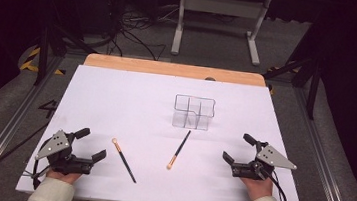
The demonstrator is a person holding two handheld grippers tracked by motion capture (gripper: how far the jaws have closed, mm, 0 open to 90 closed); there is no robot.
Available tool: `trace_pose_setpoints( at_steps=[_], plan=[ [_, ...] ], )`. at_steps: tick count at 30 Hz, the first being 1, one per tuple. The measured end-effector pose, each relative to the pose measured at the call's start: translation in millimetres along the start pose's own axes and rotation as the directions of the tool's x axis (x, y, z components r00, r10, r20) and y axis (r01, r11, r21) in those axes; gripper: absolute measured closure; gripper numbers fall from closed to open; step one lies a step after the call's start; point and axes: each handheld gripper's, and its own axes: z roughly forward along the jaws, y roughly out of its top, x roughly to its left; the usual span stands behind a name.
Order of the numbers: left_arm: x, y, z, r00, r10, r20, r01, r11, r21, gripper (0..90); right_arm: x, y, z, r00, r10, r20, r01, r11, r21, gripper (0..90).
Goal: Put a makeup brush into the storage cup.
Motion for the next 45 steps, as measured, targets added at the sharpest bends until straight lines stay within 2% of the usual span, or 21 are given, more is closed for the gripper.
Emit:
trace_pose_setpoints(
  at_steps=[6, 10, 15, 19, 27, 37, 45],
  plan=[
    [-0.4, 0.7, -0.3, 1.0, -0.004, -0.002, 0.004, 1.0, -0.002, 0.2, 5.1, 7.6, 1.0, 0.9999, -0.007, -0.01, 0.007, 1.0, 0.008, 0.9],
    [0.1, 1.2, -0.8, 1.0, -0.001, -0.002, 0.001, 1.0, 0.003, 0.2, 7.9, 12.2, 2.6, 0.9997, 0.021, -0.016, -0.02, 1.0, 0.011, 1.0],
    [0.0, 2.2, -1.5, 0.9999, 0.011, -0.009, -0.011, 0.9999, 0.001, 0.2, 12.0, 23.1, 4.6, 0.999, 0.029, -0.033, -0.029, 1.0, 0.001, 1.2],
    [0.6, 2.4, -1.3, 0.9999, -0.002, -0.013, 0.002, 1.0, -0.006, 0.2, 13.8, 31.2, 5.7, 0.9983, 0.04, -0.043, -0.04, 0.999, -0.002, 1.4],
    [1.8, 3.1, -3.0, 0.9998, -0.007, -0.017, 0.007, 1.0, -0.002, 0.2, 19.6, 45.8, 11.1, 0.9981, 0.02, -0.057, -0.019, 1.0, 0.017, 1.5],
    [2.7, 2.6, -3.3, 0.9998, -0.01, -0.02, 0.01, 0.9999, 0.001, 0.2, 26.6, 66.3, 16.0, 0.9965, 0.001, -0.084, -0.002, 1.0, -0.014, 1.4],
    [3.0, 2.7, -3.6, 0.9997, -0.011, -0.021, 0.011, 0.9999, -0.005, 0.1, 35.1, 80.7, 27.9, 0.9942, -0.013, -0.106, 0.018, 0.999, 0.045, 2.4]
  ],
)
